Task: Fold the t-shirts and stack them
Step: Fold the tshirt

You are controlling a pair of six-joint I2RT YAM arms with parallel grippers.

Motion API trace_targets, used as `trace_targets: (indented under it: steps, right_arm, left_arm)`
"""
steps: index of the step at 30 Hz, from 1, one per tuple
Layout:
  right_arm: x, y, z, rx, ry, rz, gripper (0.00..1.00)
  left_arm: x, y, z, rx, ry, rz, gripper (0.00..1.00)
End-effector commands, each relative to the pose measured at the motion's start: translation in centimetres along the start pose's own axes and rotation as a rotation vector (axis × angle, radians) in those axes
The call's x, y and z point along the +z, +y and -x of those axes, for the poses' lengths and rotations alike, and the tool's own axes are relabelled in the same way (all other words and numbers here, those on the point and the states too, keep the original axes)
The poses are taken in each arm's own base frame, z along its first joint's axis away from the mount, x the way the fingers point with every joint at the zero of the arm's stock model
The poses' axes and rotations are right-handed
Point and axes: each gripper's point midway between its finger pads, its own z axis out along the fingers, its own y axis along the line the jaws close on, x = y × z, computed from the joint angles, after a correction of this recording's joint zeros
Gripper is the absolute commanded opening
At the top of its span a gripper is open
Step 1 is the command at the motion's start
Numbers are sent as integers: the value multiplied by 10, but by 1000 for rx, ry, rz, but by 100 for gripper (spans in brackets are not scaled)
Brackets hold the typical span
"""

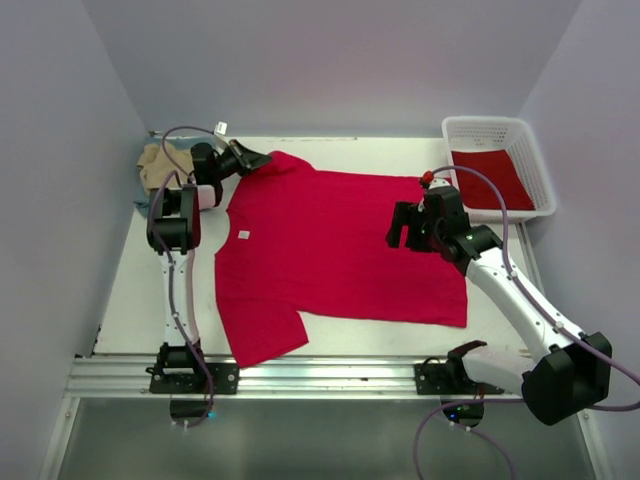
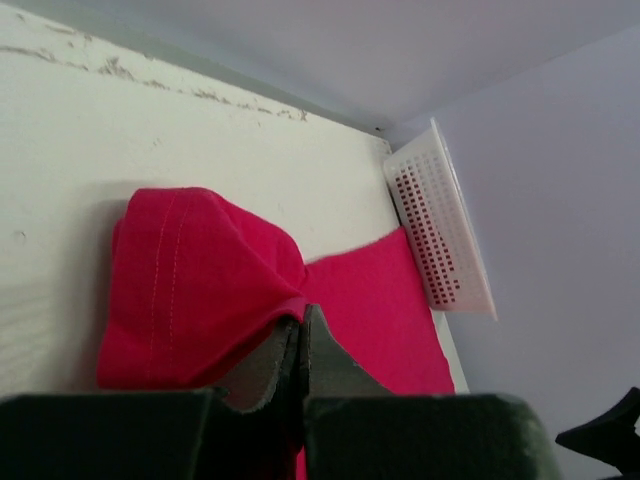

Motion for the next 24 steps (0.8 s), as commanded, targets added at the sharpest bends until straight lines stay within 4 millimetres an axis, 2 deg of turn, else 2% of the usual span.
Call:
trace_targets:
  steps: [1,2,4,5,7,8,10,12,15,16,17,20,24]
  right_arm:
    - [4,9,14,7,-38,21,83]
    - [5,9,16,6,-40,22,83]
    - [6,12,20,5,-47,32,83]
    - [8,13,20,1,-44,32,83]
    - [10,14,20,0,-39,35,83]
    - [12,13,21,1,-40,33,83]
    - [13,14,22,2,-41,31,83]
    - [16,14,23,-1,-45,29,83]
    - [20,11,25,-1,-44,9,83]
    - [21,12,27,-3,-44,9,84]
    - [22,14,29,-5,-47,13,83]
    - [26,17,33,-4,-44,21,83]
    - [30,19,37,-6,-40,21,83]
  left_arm:
    - [-17,-59,21,188,-12,-23,0]
    - [-24,-46,7,183,7,17,0]
    - [-31,-56,5,208,5,27,0]
    - [-36,-47,-6,203,25,59,0]
    - [-42,-39,-6,210,18,124,0]
    - [-47,-28,-17,209,45,168,0]
    - [-52,-24,-21,220,45,204,0]
    - [-61,-14,-35,217,72,248,0]
    - [-72,-7,-50,202,92,286,0]
    - [-74,-11,-52,205,95,288,0]
    - [-80,-4,-64,194,113,309,0]
    - [-87,1,-79,189,133,350,0]
    - [-90,-3,-92,185,153,354,0]
